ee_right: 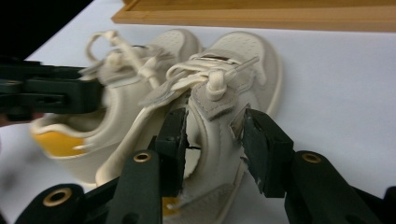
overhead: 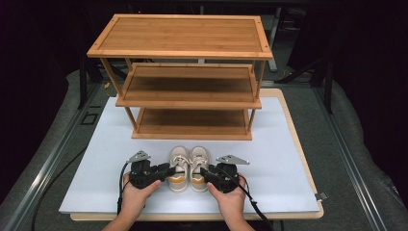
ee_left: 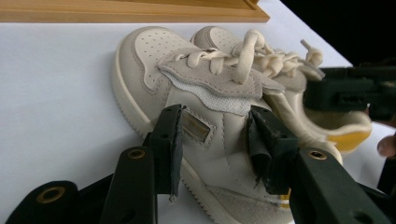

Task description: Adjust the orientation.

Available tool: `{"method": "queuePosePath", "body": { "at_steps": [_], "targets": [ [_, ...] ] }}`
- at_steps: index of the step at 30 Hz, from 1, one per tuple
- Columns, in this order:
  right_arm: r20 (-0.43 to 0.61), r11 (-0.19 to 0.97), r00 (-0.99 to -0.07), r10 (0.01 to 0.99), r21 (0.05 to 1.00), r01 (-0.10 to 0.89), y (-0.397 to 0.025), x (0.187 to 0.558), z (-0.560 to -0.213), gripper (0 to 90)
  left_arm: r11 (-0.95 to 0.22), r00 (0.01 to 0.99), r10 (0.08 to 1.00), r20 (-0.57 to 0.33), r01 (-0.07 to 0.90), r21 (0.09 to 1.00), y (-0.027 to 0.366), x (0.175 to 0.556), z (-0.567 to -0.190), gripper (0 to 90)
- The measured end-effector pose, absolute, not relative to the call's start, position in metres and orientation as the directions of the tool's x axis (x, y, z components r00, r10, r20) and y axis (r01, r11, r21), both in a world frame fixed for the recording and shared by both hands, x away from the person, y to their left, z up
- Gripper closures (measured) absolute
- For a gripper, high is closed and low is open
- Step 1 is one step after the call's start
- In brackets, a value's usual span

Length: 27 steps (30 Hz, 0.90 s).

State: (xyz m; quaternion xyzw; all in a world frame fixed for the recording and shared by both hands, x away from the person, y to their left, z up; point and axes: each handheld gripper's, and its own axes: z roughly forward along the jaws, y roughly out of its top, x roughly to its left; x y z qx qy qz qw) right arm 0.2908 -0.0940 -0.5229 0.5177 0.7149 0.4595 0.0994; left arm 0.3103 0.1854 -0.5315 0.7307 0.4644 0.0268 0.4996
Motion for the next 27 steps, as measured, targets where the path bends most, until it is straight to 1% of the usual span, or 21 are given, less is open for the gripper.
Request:
{"method": "queuePosePath", "body": {
  "at_steps": [3, 7, 11, 17, 19, 21, 23, 27],
  "targets": [
    [0.327, 0.045, -0.448, 0.832, 0.765, 0.642, -0.0921, 0.287, -0.5235, 57.3, -0.072, 0.568, 0.707, -0.421, 0.65, 0.757, 0.1838, 0.3118, -0.5315, 57.6],
    [0.354, 0.027, -0.444, 0.823, 0.757, 0.653, -0.095, 0.2872, -0.5239, 57.5, -0.078, 0.575, 0.704, -0.417, 0.647, 0.759, 0.1827, 0.3137, -0.5314, 57.9],
    [0.337, 0.039, -0.449, 0.827, 0.763, 0.645, -0.0943, 0.2864, -0.5236, 57.3, -0.081, 0.578, 0.704, -0.413, 0.643, 0.762, 0.1826, 0.314, -0.5315, 57.9],
    [0.324, 0.045, -0.457, 0.828, 0.774, 0.632, -0.0946, 0.2864, -0.5241, 53.9, -0.096, 0.578, 0.719, -0.385, 0.633, 0.768, 0.1818, 0.3119, -0.53, 56.7],
    [0.325, 0.043, -0.461, 0.826, 0.779, 0.626, -0.0951, 0.2856, -0.5236, 52.2, -0.095, 0.576, 0.722, -0.384, 0.633, 0.768, 0.182, 0.3112, -0.5297, 55.5],
    [0.321, 0.036, -0.462, 0.827, 0.79, 0.612, -0.0978, 0.2837, -0.5212, 51.9, -0.099, 0.577, 0.722, -0.381, 0.631, 0.769, 0.1819, 0.3105, -0.5295, 52.9],
    [0.32, 0.026, -0.458, 0.829, 0.797, 0.603, -0.0995, 0.2829, -0.5199, 51.9, -0.099, 0.578, 0.724, -0.376, 0.626, 0.773, 0.1813, 0.3089, -0.5291, 52.2],
    [0.331, 0.015, -0.457, 0.826, 0.797, 0.604, -0.1012, 0.2825, -0.52, 51.2, -0.093, 0.57, 0.734, -0.37, 0.623, 0.777, 0.1801, 0.3058, -0.5272, 48.8]
  ]
}}
